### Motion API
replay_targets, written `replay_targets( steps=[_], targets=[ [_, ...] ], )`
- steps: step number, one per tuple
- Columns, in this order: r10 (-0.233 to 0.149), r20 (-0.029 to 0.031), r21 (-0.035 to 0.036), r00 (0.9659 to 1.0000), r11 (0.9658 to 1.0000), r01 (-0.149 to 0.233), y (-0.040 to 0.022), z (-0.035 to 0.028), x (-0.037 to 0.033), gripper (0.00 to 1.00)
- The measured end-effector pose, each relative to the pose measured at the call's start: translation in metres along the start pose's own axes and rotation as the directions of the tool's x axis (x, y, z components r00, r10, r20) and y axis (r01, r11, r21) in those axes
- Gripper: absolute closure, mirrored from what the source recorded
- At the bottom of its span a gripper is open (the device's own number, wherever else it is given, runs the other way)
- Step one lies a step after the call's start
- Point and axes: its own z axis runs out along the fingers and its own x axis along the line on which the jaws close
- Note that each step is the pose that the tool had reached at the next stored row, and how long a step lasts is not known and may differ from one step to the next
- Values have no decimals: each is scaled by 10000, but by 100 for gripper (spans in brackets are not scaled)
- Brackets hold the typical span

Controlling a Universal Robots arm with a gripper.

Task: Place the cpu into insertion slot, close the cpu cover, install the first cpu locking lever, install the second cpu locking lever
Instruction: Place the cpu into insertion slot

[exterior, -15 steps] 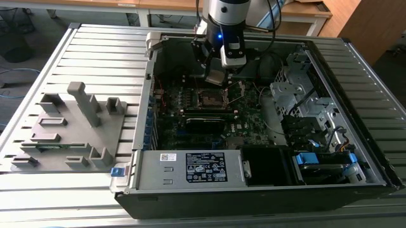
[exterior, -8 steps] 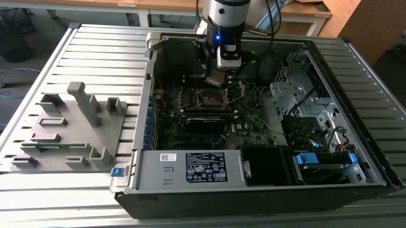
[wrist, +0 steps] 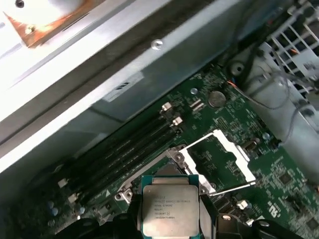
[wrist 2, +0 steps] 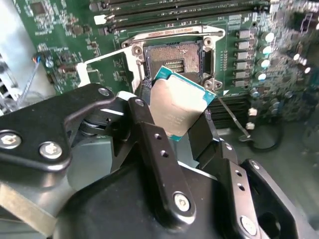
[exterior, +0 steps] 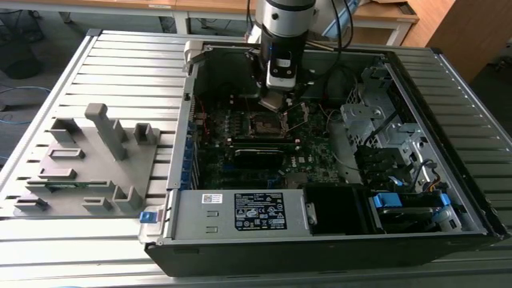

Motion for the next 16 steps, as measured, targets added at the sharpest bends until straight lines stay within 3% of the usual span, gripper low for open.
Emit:
replay_targets(
  steps=[4, 8, 11, 16],
  targets=[
    [716, 62, -15, 9974, 9974, -715, -1, 17, 0, 46],
    [1422, 121, -34, 9898, 9898, -1422, -2, 26, -1, 46],
    [1930, 163, -51, 9811, 9812, -1930, -3, 30, -1, 46],
    [2757, 226, -88, 9610, 9612, -2756, -3, 35, -1, 46]
  ],
)
